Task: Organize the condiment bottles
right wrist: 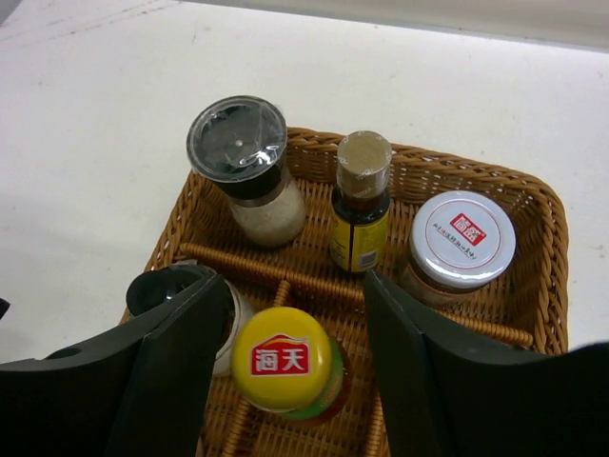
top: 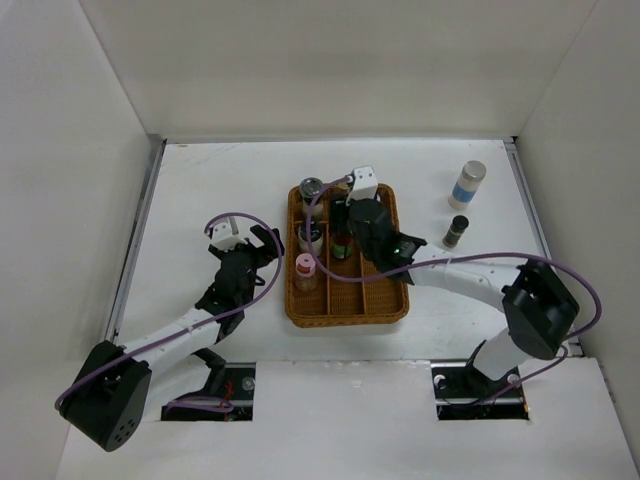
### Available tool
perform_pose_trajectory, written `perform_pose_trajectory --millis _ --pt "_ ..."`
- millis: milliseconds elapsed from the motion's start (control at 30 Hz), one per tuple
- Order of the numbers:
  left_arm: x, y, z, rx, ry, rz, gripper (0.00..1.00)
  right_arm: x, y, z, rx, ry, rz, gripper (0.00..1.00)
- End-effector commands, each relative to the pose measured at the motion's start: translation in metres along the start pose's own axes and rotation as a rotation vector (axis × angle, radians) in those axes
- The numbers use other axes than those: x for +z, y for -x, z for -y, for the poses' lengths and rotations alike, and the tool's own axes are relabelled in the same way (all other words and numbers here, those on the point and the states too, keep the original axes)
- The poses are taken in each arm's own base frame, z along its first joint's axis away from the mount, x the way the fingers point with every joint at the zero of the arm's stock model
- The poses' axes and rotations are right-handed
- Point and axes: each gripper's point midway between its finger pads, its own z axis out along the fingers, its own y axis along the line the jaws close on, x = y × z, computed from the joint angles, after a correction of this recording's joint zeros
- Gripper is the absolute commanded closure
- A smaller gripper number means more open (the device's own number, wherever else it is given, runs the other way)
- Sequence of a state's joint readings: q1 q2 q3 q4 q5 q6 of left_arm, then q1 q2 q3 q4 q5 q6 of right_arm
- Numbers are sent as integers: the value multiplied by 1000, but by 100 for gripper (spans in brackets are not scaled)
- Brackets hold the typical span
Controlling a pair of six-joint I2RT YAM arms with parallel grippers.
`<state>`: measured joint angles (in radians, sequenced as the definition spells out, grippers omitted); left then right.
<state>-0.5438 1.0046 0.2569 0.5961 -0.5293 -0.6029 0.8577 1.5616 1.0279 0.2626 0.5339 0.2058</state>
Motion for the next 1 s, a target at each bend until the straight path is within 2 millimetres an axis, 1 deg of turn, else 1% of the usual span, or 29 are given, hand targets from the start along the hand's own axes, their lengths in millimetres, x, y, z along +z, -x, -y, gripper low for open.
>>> perform_pose_trajectory --millis 0,100,200,233,300,333,367,400,433,500,533,567,600,633,667,700,733,800,867,967 --pt "1 11 9 -36 -33 37 14 -14 39 -3 75 18 115 28" --pt "0 12 10 -38 -36 39 14 -26 55 0 90 27 147 23" --pt "0 12 9 -39 -35 40 14 -44 75 7 112 37 183 18" --pt "0 13 10 -41 -37 43 14 -50 79 10 114 35 192 17" --pt "0 14 10 -43 -38 46 14 -69 89 23 148 29 223 16" --pt "-1 13 9 -42 -37 45 14 -77 92 35 168 9 241 17" --pt "-1 13 9 -42 -39 45 14 -83 94 57 189 -40 262 21" --pt "-2 13 11 -43 -44 44 14 -88 94 85 212 -117 285 27" --pt "-2 13 12 -43 -48 43 14 -94 91 116 241 -213 301 36" --pt "-2 12 13 -44 -49 41 14 -107 76 178 290 -422 312 65" --pt "-2 11 13 -43 -49 38 14 -112 66 207 290 -531 296 71" --pt "-2 10 15 -44 -56 33 14 -114 56 230 272 -621 259 70" --pt "-3 10 17 -46 -62 30 14 -113 43 247 243 -692 203 68" --pt "-3 9 18 -47 -68 28 14 -113 31 266 225 -764 152 62" --pt "-3 10 19 -48 -70 30 14 -113 20 279 216 -806 112 49" --pt "-3 10 19 -49 -69 29 14 -109 12 287 218 -828 87 34" --pt "-4 10 18 -51 -70 30 14 -104 2 293 215 -837 52 27" --pt "-5 12 20 -57 -79 33 14 -90 -16 296 221 -812 -15 20" --pt "-6 13 20 -60 -83 38 14 -78 -29 296 244 -782 -64 19" --pt "-6 14 19 -62 -79 40 14 -75 -42 306 277 -808 -88 20"
